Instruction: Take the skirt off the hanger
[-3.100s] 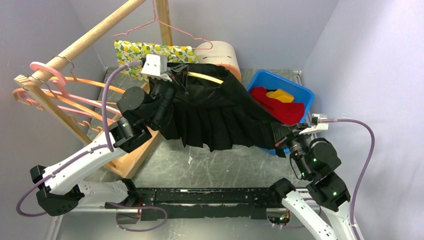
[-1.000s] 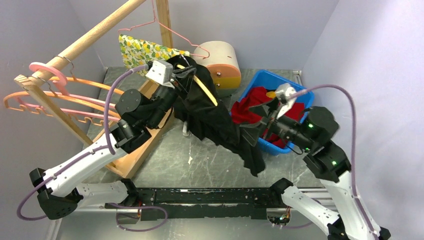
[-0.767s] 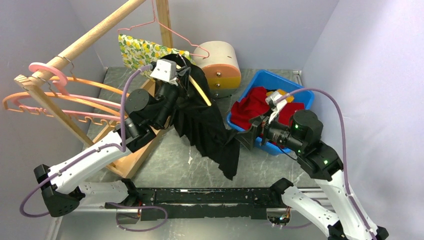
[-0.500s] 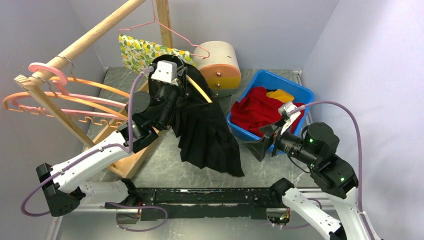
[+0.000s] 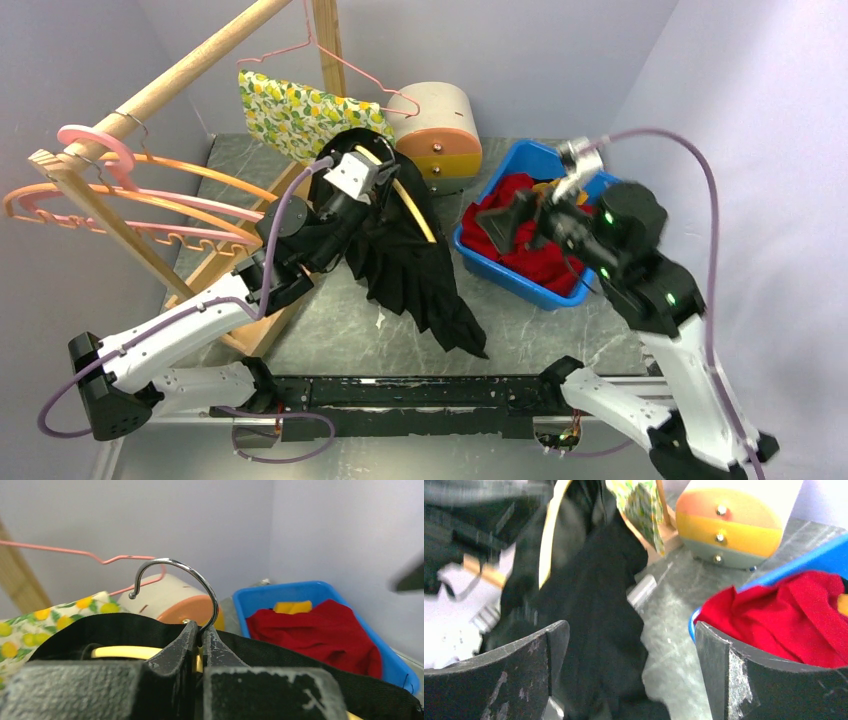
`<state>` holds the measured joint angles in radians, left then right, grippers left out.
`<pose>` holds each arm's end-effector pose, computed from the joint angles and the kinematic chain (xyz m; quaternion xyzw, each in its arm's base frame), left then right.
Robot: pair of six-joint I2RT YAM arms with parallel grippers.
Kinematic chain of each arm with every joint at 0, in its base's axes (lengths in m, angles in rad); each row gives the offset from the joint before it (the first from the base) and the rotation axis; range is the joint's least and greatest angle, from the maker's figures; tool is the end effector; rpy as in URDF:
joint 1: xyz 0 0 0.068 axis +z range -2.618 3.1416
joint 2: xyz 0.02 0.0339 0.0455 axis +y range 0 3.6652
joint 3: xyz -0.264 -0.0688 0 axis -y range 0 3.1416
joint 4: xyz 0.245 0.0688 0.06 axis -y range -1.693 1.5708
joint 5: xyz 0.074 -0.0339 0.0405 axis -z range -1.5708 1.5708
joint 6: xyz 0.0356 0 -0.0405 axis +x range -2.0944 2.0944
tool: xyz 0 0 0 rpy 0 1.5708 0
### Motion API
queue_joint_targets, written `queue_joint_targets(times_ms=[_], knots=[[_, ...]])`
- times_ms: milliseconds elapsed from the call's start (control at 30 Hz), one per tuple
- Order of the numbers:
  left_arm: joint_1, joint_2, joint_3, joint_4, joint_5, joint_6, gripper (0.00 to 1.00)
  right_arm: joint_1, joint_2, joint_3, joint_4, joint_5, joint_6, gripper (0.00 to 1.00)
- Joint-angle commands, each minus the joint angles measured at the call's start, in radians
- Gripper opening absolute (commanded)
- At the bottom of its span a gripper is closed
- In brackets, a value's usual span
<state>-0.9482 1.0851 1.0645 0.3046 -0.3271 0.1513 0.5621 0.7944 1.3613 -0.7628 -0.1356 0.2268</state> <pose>0.1529 -0.1934 0.4321 0.1982 0.5728 -0.2162 0.7654 0.0961 0.0662 0.4628 -0.1711 0.7531 0.2916 0.5644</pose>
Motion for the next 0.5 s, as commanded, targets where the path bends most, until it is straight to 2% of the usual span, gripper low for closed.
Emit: queue_joint_targets(times_ms=[0, 267, 467], knots=[[-0.006, -0.034, 0.019, 0.045, 0.208, -0.011, 0.07, -0.002, 0.241, 0.146, 0.165, 0.052, 0.084, 0.98], [-0.006, -0.055, -0.025, 0.050, 0.398, -0.037, 0.07, -0.001, 0.548, 0.312, 0.253, -0.041, 0.133, 0.87], [-0.005, -0.026, 0.028, -0.029, 0.438, -0.033, 0.07, 0.001, 0.586, 0.275, 0.370, -0.105, 0.174, 0.77]])
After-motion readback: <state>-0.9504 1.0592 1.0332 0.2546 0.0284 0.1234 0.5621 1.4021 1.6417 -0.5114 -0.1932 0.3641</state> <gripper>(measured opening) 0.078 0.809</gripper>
